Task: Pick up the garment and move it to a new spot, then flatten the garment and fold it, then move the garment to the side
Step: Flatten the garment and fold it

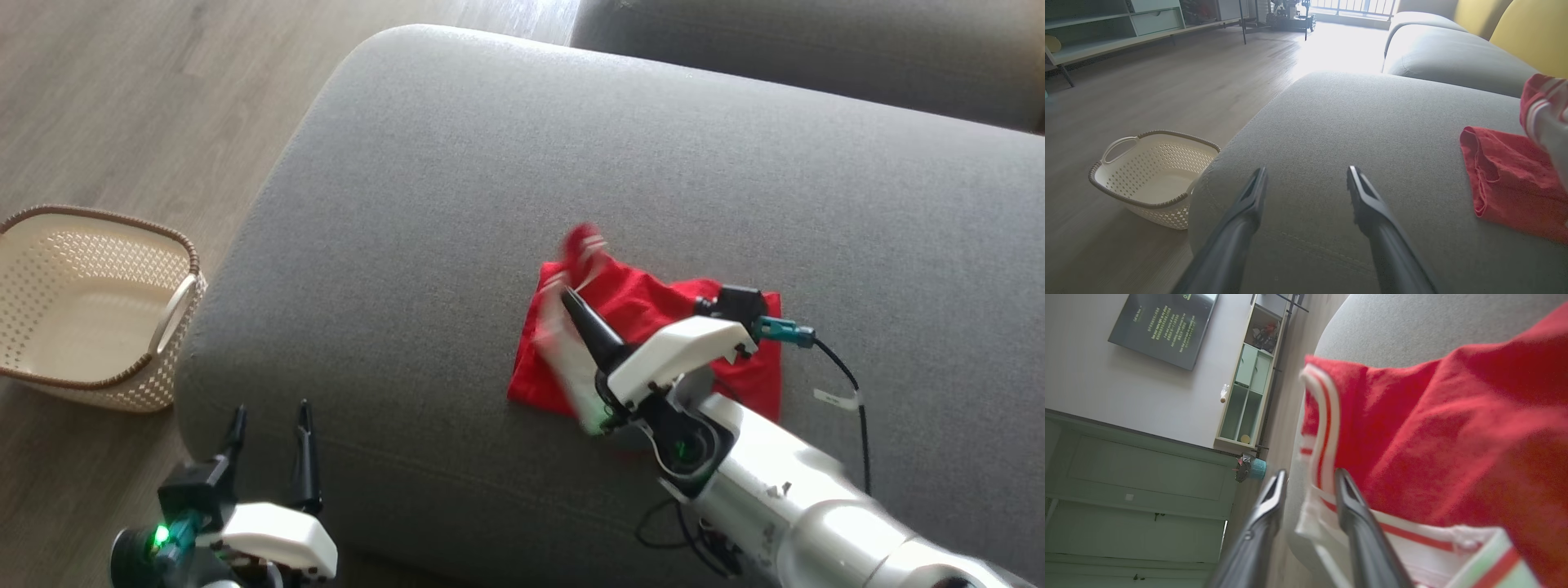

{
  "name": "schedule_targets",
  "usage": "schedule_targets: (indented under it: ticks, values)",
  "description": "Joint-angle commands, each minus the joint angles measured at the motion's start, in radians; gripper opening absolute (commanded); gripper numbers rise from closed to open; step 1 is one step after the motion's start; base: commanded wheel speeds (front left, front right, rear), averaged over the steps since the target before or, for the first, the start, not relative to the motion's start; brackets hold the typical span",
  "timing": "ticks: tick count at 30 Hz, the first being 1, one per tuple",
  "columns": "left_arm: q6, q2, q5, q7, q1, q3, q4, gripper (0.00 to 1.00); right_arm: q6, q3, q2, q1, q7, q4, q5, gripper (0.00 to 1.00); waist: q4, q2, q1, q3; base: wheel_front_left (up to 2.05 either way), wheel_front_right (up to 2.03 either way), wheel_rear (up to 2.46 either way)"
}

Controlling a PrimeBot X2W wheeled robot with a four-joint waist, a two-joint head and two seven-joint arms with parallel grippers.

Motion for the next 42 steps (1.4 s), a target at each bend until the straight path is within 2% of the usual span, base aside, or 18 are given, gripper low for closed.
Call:
schedule_targets:
  ticks: [1, 6, 11, 14, 18, 19, 20, 21, 24, 25, 30, 34, 37, 42]
  values:
    - [0.002, -0.002, -0.004, -0.012, -0.055, 0.034, -0.028, 1.00, 0.000, 0.008, 0.014, -0.044, -0.017, -0.041, 0.024, 1.00, -0.003, 0.0000, 0.0000, 0.001, 0.00, 0.00, 0.00]
    - [0.001, -0.003, 0.000, -0.012, -0.062, 0.033, -0.020, 1.00, 0.000, -0.003, 0.014, -0.047, -0.021, -0.064, 0.083, 1.00, -0.017, 0.0000, 0.0000, -0.007, 0.00, 0.00, 0.00]
    - [0.002, -0.002, 0.002, -0.012, -0.053, 0.048, -0.027, 1.00, 0.000, -0.070, 0.014, -0.055, -0.021, -0.022, -0.009, 1.00, -0.058, 0.0000, 0.0000, -0.028, 0.00, 0.00, 0.00]
    - [0.002, 0.000, 0.003, -0.012, -0.045, 0.060, -0.039, 1.00, 0.000, -0.115, -0.007, -0.067, -0.022, 0.008, -0.147, 1.00, -0.095, 0.0000, 0.0000, -0.047, 0.00, 0.00, 0.00]
    - [0.003, 0.000, 0.006, -0.012, -0.036, 0.072, -0.069, 1.00, 0.000, -0.183, -0.069, -0.063, -0.022, 0.010, -0.364, 1.00, -0.148, 0.0000, 0.0000, -0.072, 0.00, 0.00, 0.00]
    - [0.003, 0.000, 0.006, -0.012, -0.036, 0.072, -0.069, 1.00, 0.000, -0.183, -0.069, -0.063, -0.022, 0.010, -0.364, 1.00, -0.148, 0.0000, 0.0000, -0.072, 0.00, 0.00, 0.00]
    - [0.006, -0.001, 0.006, -0.012, -0.032, 0.078, -0.088, 1.00, 0.000, -0.219, -0.115, -0.061, -0.022, -0.007, -0.507, 1.00, -0.176, 0.0000, 0.0000, -0.081, 0.00, 0.00, 0.00]
    - [0.008, -0.001, 0.006, -0.012, -0.030, 0.081, -0.098, 1.00, 0.000, -0.241, -0.136, -0.054, -0.022, -0.022, -0.582, 1.00, -0.190, 0.0000, 0.0000, -0.085, 0.00, 0.00, 0.00]
    - [0.009, -0.002, 0.005, -0.012, -0.026, 0.087, -0.126, 1.00, 0.000, -0.344, -0.186, -0.004, -0.022, -0.089, -0.764, 1.00, -0.225, 0.0000, 0.0000, -0.095, 0.00, 0.00, 0.00]
    - [0.009, -0.002, 0.005, -0.012, -0.026, 0.087, -0.126, 1.00, 0.000, -0.344, -0.186, -0.004, -0.022, -0.089, -0.764, 1.00, -0.225, 0.0000, 0.0000, -0.095, 0.00, 0.00, 0.00]
    - [0.008, -0.003, 0.005, -0.012, -0.028, 0.086, -0.163, 1.00, 0.000, -0.503, -0.253, 0.144, -0.022, -0.262, -1.085, 1.00, -0.264, 0.0000, 0.0000, -0.098, 0.00, 0.00, 0.00]
    - [0.010, -0.004, 0.004, -0.012, -0.027, 0.084, -0.180, 1.00, 0.000, -0.656, -0.240, 0.299, -0.022, -0.375, -1.248, 1.00, -0.279, 0.0000, 0.0000, -0.095, 0.00, 0.00, 0.00]
    - [0.013, -0.005, 0.002, -0.012, -0.022, 0.077, -0.191, 1.00, 0.000, -0.747, -0.201, 0.407, -0.022, -0.446, -1.372, 1.00, -0.282, 0.0000, 0.0000, -0.091, 0.00, 0.00, 0.00]
    - [0.016, -0.006, -0.001, -0.012, -0.002, 0.056, -0.201, 1.00, 0.000, -0.856, -0.088, 0.544, -0.022, -0.527, -1.543, 1.00, -0.276, 0.0000, 0.0000, -0.084, 0.00, 0.00, 0.00]
